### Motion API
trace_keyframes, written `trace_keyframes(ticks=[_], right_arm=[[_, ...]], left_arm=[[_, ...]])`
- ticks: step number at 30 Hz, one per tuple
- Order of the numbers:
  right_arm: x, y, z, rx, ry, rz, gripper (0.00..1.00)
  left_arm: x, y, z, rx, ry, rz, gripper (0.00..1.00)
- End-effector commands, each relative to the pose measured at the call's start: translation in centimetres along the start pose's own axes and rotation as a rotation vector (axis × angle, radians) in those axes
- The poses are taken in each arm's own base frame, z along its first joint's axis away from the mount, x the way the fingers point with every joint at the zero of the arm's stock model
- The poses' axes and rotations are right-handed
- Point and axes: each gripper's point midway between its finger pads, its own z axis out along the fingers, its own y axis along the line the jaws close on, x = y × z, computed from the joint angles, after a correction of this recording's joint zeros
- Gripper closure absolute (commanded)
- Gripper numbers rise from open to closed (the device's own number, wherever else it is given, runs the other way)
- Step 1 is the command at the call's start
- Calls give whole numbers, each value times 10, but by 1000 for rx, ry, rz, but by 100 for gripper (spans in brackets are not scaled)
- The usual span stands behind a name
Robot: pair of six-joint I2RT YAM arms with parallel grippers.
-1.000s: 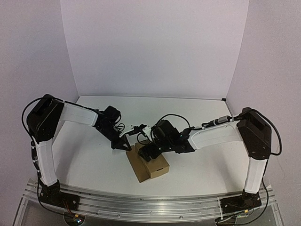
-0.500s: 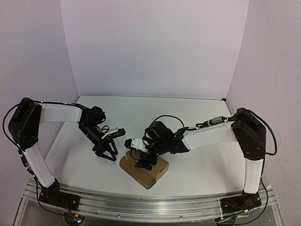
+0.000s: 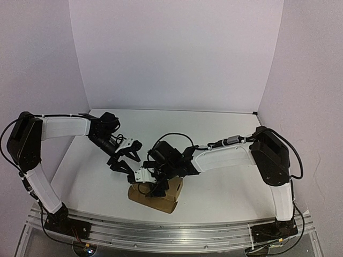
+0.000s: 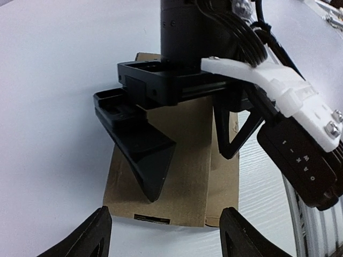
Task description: Fold the paper box
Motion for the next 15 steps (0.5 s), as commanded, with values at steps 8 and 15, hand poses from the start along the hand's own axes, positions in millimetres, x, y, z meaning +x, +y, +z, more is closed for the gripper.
trace_keyframes(ticks=[8,15], right_arm=[[-23,-11,-64,114,-65,83,2],[-15,-12,-87,175,-52,233,2]], left_arm=[[18,-12,61,46,104,37,39],[26,-11,63,-2,138,46,44]])
